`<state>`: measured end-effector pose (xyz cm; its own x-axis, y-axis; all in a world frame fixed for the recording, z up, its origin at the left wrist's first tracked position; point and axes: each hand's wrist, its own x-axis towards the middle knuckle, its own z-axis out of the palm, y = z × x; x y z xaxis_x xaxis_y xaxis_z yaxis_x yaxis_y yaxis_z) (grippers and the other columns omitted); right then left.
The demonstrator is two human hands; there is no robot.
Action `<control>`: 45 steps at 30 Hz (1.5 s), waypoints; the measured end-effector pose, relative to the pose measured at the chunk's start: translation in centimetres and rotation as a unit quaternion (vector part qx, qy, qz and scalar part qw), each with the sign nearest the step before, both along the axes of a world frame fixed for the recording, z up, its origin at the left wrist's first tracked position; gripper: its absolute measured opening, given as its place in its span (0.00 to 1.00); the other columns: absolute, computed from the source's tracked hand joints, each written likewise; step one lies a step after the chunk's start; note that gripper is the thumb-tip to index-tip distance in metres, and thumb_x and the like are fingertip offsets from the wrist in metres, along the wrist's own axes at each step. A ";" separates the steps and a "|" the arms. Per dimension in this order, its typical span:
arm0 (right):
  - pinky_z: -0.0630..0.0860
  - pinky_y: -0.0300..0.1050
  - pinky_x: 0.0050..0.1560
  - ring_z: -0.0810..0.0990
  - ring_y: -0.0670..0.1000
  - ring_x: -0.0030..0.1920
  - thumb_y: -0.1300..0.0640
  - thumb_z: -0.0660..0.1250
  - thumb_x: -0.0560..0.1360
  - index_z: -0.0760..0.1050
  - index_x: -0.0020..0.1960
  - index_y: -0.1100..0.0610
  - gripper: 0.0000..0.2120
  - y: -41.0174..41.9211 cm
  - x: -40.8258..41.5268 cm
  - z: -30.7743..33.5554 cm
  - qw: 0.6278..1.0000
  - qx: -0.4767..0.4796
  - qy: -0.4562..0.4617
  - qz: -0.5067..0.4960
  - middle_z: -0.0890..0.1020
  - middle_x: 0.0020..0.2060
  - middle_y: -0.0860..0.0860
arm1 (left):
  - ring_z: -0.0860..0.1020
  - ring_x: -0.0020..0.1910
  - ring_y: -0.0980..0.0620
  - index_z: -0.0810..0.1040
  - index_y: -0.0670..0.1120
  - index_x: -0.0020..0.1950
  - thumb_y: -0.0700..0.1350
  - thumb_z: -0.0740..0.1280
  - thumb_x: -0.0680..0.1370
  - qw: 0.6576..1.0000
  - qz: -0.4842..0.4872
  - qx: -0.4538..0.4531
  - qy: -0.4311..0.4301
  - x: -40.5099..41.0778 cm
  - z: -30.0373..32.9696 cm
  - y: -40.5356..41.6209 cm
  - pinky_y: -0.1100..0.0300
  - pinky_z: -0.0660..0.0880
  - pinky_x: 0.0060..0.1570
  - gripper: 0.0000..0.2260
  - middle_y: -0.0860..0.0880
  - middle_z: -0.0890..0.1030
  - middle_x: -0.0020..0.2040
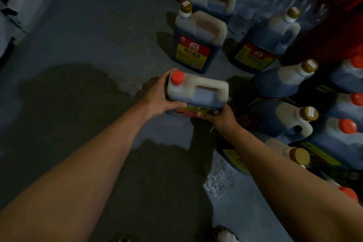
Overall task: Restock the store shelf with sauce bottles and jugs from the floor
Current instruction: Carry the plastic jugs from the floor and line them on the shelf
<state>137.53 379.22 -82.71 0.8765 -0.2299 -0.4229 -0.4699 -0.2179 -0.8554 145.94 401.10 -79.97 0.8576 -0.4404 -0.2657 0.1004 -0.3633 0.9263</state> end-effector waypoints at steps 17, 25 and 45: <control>0.79 0.64 0.62 0.85 0.53 0.57 0.49 0.75 0.70 0.74 0.69 0.50 0.28 3.7 -1.9 0.5 0.959 0.255 0.122 0.021 0.86 0.58 0.50 | 0.84 0.51 0.52 0.80 0.53 0.62 0.61 0.77 0.60 0.967 0.183 -0.097 0.148 -1.2 1.4 3.4 0.57 0.77 0.49 0.33 0.52 0.86 0.53; 0.79 0.65 0.60 0.85 0.56 0.58 0.50 0.75 0.74 0.72 0.71 0.48 0.27 4.7 -2.1 1.9 0.945 0.308 0.102 -0.032 0.84 0.59 0.53 | 0.84 0.51 0.50 0.79 0.53 0.62 0.67 0.75 0.60 0.963 0.190 -0.078 0.175 -1.0 1.9 3.9 0.54 0.77 0.51 0.34 0.51 0.86 0.51; 0.81 0.58 0.57 0.86 0.54 0.54 0.43 0.74 0.72 0.72 0.70 0.47 0.28 4.8 -2.3 1.5 0.955 0.239 0.157 -0.079 0.85 0.57 0.52 | 0.84 0.51 0.52 0.79 0.51 0.61 0.54 0.74 0.69 0.949 0.189 -0.068 0.244 -1.4 0.5 3.0 0.56 0.78 0.51 0.22 0.50 0.86 0.51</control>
